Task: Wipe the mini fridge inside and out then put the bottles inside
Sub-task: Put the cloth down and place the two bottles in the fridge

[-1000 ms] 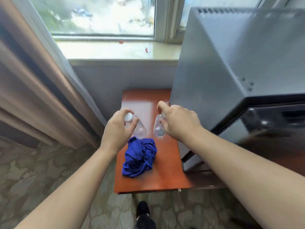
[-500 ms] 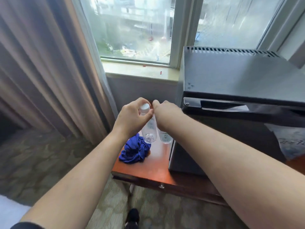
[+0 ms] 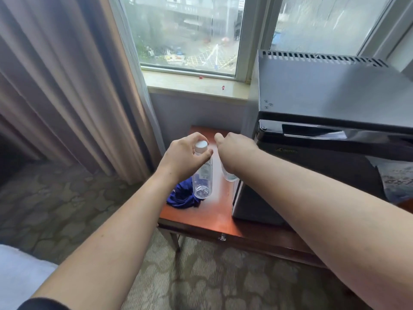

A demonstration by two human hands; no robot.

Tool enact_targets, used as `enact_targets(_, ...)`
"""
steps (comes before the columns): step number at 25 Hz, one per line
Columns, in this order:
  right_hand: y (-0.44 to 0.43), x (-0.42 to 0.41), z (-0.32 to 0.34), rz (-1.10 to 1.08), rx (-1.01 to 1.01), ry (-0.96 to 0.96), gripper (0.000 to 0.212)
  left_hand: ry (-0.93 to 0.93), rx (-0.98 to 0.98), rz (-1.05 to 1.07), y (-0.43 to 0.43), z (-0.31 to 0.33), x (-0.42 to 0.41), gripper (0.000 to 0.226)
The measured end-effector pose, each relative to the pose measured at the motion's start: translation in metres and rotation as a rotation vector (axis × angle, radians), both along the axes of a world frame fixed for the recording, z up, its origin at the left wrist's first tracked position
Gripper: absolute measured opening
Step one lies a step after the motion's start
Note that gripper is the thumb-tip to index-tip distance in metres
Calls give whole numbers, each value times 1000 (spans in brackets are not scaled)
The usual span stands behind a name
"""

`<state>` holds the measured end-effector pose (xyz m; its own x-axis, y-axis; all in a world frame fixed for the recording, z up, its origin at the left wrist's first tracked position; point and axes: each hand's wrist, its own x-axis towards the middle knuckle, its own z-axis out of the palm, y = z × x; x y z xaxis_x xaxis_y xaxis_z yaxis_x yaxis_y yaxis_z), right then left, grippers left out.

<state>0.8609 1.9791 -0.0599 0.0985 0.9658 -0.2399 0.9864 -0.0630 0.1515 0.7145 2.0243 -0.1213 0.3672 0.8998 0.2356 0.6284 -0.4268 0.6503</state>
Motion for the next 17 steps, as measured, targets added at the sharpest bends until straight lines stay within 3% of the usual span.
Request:
enact_targets(9, -58, -25, -1, -83, 90, 119, 40, -68, -78, -129, 13, -5, 3, 14)
enact_targets(13, -93, -35, 17, -144, 115, 268, 34, -76, -160, -261, 6, -7, 19, 10)
enact_targets(17, -94, -15, 61, -115, 136, 235, 26, -147, -208, -395, -1, 4, 16, 9)
